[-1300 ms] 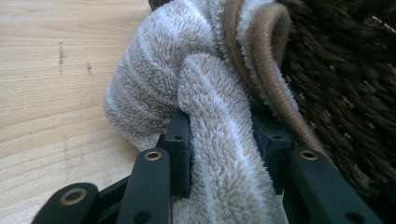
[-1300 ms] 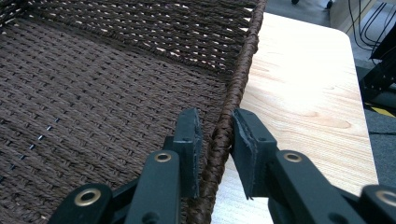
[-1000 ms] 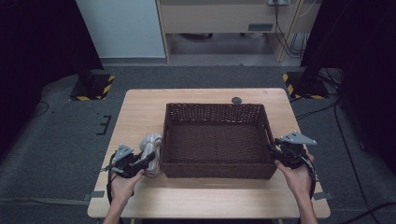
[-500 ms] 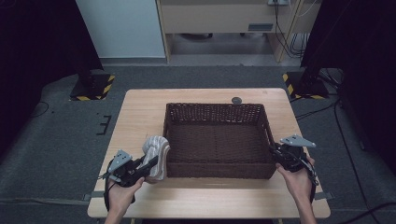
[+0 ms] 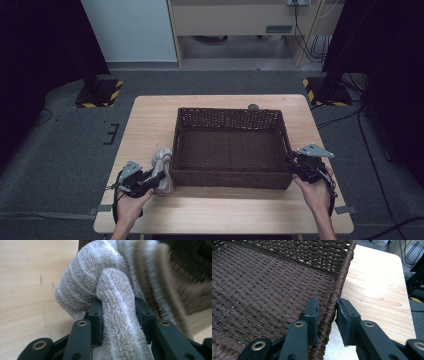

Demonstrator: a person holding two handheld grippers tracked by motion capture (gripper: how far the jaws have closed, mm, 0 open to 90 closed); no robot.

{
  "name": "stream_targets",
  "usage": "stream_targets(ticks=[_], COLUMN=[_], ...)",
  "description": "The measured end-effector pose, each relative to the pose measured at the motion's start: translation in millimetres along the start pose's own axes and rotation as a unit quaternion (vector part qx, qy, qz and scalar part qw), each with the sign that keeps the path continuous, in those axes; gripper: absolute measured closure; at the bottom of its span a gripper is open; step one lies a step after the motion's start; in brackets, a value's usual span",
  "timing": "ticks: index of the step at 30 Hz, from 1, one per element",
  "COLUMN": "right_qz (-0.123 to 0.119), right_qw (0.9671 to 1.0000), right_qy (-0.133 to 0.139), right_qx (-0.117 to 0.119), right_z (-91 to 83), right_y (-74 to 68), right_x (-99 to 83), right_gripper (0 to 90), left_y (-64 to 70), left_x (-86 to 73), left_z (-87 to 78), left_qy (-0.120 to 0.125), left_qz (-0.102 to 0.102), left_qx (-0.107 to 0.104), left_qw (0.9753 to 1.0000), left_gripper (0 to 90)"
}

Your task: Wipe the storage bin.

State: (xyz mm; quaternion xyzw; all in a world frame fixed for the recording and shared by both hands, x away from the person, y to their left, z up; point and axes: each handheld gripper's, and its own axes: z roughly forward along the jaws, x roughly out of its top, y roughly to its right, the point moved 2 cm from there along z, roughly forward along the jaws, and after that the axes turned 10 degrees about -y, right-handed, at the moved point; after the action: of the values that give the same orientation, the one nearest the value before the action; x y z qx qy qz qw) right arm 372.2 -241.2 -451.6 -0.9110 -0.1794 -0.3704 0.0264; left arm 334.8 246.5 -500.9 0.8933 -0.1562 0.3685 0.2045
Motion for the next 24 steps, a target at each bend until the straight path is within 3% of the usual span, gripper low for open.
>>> stream_targets(ticks=[6, 7, 12, 17, 20, 24], right_qz=[-0.005, -0.005, -0.002, 0.0, -0.002, -0.002], right_qw=[1.0, 1.0, 1.0, 0.9999, 0.9999, 0.9999], right_qy=[0.0, 0.0, 0.0, -0.003, -0.003, -0.002], right_qx=[0.0, 0.0, 0.004, 0.014, 0.015, 0.015], right_z=[0.3, 0.4, 1.0, 1.4, 1.3, 1.4], right_y=[-0.3, -0.3, 0.5, 1.8, 1.7, 1.4], right_x=[-0.6, -0.6, -1.5, -2.3, -2.0, -1.8], right_gripper=[69.6, 69.5, 67.3, 66.3, 65.4, 64.6], left_y=[2.7, 0.7, -0.7, -4.5, -4.1, 3.8], left_x=[-4.4, -7.1, -7.3, 2.1, 4.2, 4.6], left_z=[15.9, 20.1, 18.9, -14.3, -39.7, -52.4], left_qy=[-0.026, -0.039, -0.048, 0.011, 0.059, 0.088], left_qz=[0.012, 0.012, 0.008, -0.008, -0.015, -0.013], left_qx=[0.019, 0.023, 0.026, 0.017, 0.005, -0.017], left_qw=[0.9994, 0.9989, 0.9984, 0.9998, 0.9981, 0.9959], left_gripper=[63.1, 63.1, 63.2, 63.2, 63.2, 63.2])
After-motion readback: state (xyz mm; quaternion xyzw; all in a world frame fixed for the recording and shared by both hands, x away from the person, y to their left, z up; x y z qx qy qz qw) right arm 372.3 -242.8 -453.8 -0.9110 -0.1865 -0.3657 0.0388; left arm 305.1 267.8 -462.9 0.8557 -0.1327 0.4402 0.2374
